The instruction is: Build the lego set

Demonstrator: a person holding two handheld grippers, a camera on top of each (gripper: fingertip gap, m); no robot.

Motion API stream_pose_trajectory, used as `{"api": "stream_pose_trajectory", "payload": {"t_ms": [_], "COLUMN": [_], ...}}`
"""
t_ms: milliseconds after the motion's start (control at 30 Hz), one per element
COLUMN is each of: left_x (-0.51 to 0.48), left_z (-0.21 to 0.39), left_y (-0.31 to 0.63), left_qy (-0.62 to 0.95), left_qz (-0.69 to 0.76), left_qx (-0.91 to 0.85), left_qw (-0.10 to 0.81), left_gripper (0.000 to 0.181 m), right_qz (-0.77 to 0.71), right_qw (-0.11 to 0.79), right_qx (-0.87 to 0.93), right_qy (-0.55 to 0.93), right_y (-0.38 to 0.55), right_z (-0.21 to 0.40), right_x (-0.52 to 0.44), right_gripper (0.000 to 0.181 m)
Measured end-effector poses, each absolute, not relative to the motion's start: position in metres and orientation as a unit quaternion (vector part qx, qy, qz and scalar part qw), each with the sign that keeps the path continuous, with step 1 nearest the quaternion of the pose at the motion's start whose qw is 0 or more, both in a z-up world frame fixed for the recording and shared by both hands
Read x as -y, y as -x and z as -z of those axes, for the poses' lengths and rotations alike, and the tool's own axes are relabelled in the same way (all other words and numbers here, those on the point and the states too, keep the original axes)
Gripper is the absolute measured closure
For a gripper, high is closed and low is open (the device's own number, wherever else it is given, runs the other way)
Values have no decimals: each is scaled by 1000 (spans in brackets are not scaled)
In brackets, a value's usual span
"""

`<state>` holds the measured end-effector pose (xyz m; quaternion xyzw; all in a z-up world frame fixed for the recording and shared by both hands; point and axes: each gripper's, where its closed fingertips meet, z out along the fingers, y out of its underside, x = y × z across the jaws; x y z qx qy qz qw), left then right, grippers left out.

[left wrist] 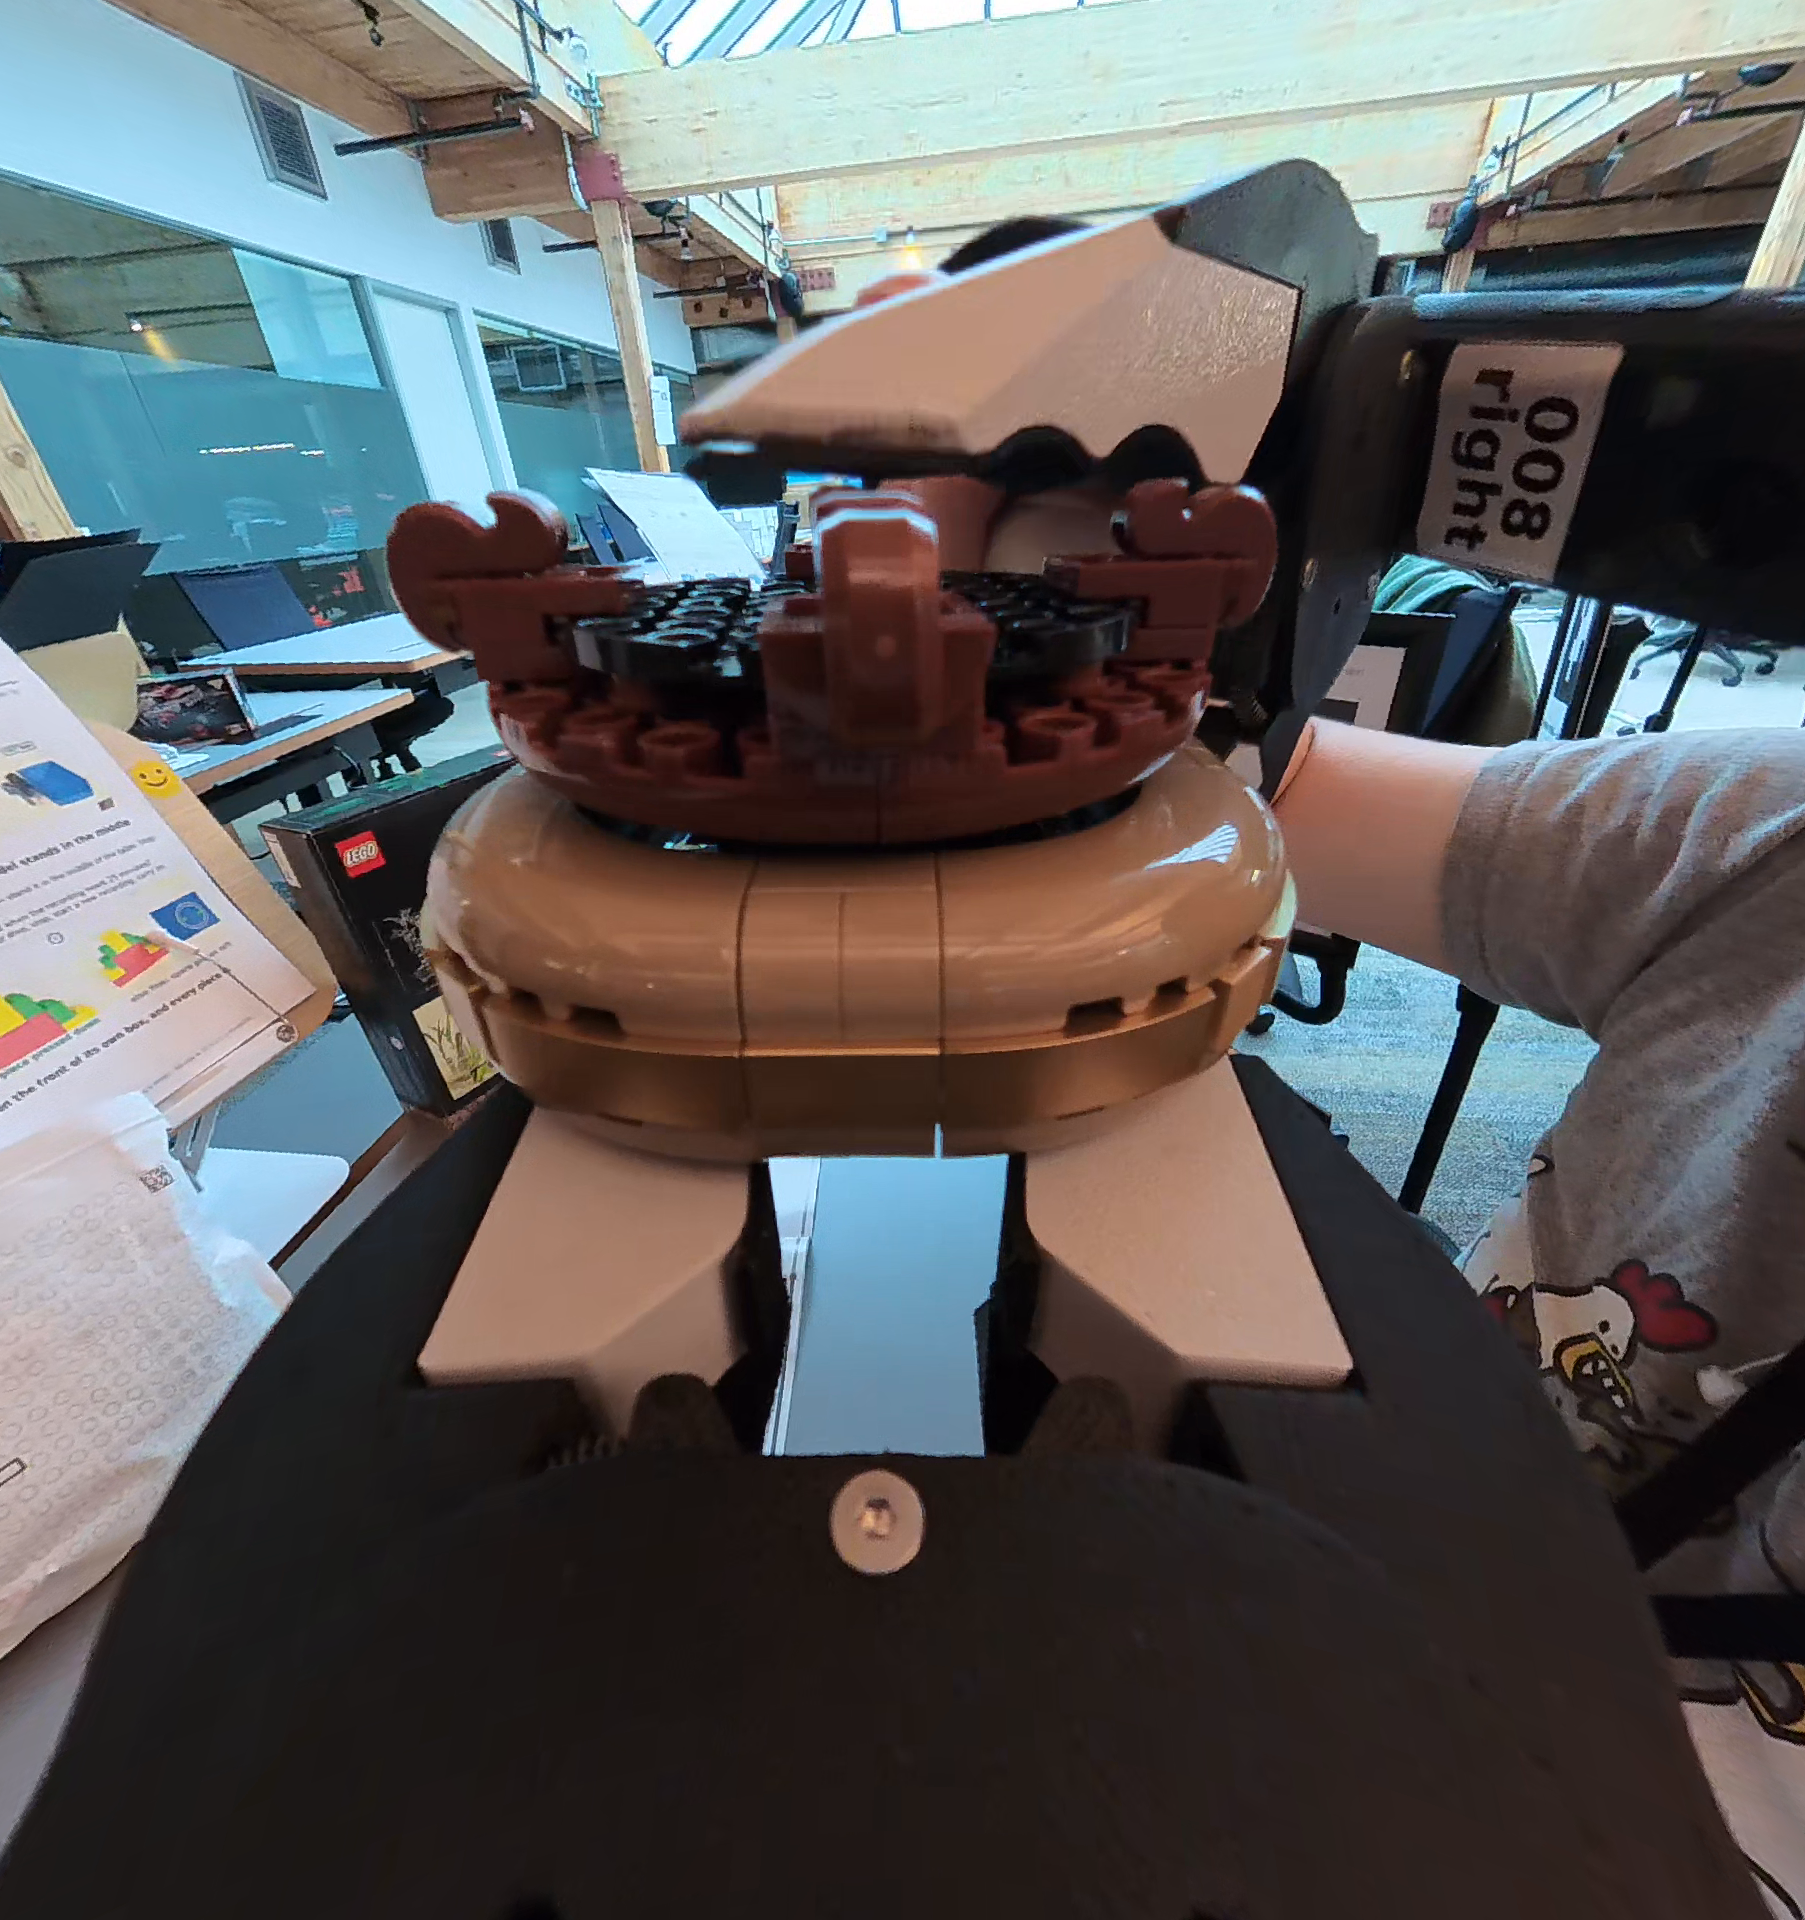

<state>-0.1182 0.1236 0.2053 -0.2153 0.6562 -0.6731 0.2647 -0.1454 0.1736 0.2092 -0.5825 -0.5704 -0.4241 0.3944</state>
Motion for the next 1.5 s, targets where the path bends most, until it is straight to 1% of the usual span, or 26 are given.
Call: {"api": "stream_pose_trajectory", "payload": {"t_ms": [133, 433, 567, 833, 1100, 1500], "left_x": [-123, -122, -122, -124, -122, -124], "left_z": [-209, -212, -211, -210, -218, -226], "left_y": [121, 125, 125, 124, 128, 134], "left_qy": [212, 206, 206, 209, 209, 201], "left_qz": [676, 676, 671, 673, 688, 693], "left_qx": [-655, -655, -658, -657, -649, -644], "left_qw": [264, 268, 274, 268, 247, 255], "left_gripper": [139, 139, 139, 140, 145, 147], "right_qz": [431, 434, 445, 448, 427, 426], "right_qw": [396, 382, 385, 381, 385, 382], "right_qx": [568, 568, 569, 571, 568, 568], "right_qy": [579, 585, 575, 573, 589, 591], "right_y": [150, 151, 152, 151, 151, 154], "right_z": [-215, -213, -216, -215, -221, -228], "right_x": [-175, -176, -177, -180, -180, -179], "right_gripper": [72, 77, 85, 86, 86, 85]}}
